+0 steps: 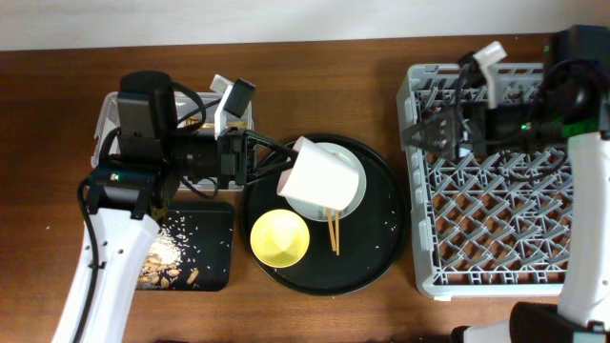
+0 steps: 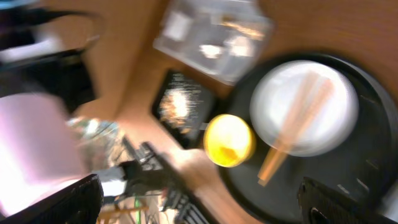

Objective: Sort waste into correct bins and load items into the dishwasher rack

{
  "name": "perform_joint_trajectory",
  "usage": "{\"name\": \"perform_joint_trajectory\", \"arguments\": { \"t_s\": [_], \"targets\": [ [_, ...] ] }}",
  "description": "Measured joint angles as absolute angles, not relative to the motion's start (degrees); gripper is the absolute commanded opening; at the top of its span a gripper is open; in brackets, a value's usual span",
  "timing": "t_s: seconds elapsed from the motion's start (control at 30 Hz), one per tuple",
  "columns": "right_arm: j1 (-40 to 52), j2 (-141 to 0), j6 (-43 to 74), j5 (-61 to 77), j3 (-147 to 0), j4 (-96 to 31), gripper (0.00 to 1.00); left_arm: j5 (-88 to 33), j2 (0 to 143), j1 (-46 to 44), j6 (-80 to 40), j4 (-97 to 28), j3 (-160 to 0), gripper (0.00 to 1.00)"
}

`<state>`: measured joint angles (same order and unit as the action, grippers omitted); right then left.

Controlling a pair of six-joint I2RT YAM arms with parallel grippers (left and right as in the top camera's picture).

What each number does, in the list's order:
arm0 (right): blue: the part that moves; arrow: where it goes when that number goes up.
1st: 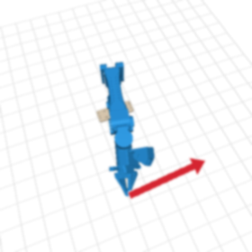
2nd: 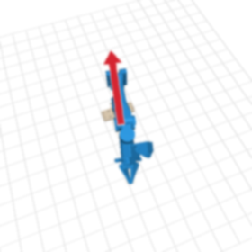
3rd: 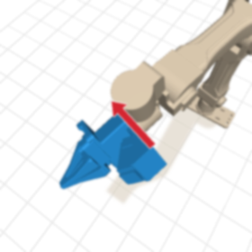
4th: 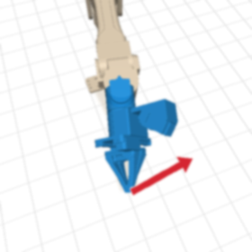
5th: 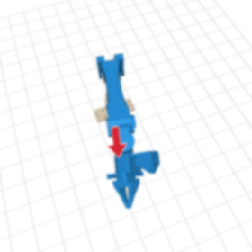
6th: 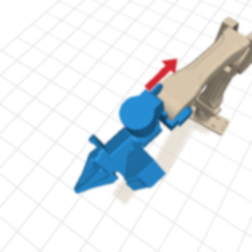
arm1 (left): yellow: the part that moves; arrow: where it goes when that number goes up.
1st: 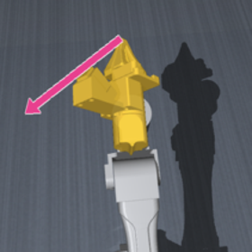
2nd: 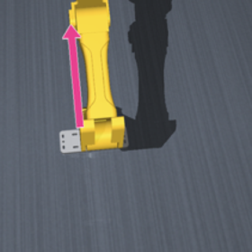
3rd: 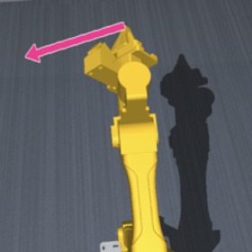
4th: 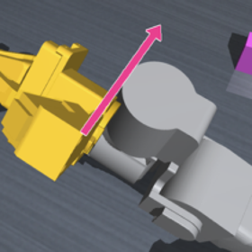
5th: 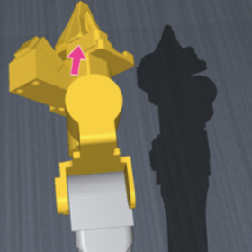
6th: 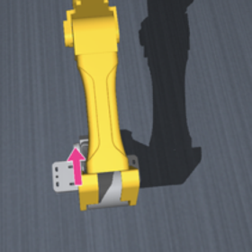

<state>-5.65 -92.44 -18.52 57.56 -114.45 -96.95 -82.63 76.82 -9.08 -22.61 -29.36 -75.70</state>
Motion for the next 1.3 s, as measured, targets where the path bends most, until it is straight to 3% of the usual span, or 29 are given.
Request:
{"name": "perform_joint_trajectory", "arguments": {
  "t_s": [0.17, 0.47, 0.73, 0.97, 1.3],
  "targets": [
    [0.2, -86.1, -20.3, 60.9, -114.3, -97.0, 0.98, -83.2, 76.8, -9.1, -21.6, -29.4, -75.7, 0.0],
    [1.0, -67.1, -15.4, 55.6, -114.4, -97.0, 0.98, -84.7, 76.8, -9.1, -21.4, -29.1, -75.7, 0.0],
    [1.0, -66.3, -13.7, 57.0, -109.9, -97.0, 0.98, -84.7, 76.8, -12.8, -21.7, -23.5, -75.7, 0.0],
    [1.2, -67.2, -24.0, 66.8, -99.0, -96.9, 0.98, -82.9, 76.8, -16.2, -31.9, -6.2, -75.6, 0.0],
    [1.2, -67.4, -36.1, 73.8, -92.8, -95.4, 0.98, -82.3, 76.8, -17.4, -35.9, -4.9, -75.6, 0.0]
  ]
}}
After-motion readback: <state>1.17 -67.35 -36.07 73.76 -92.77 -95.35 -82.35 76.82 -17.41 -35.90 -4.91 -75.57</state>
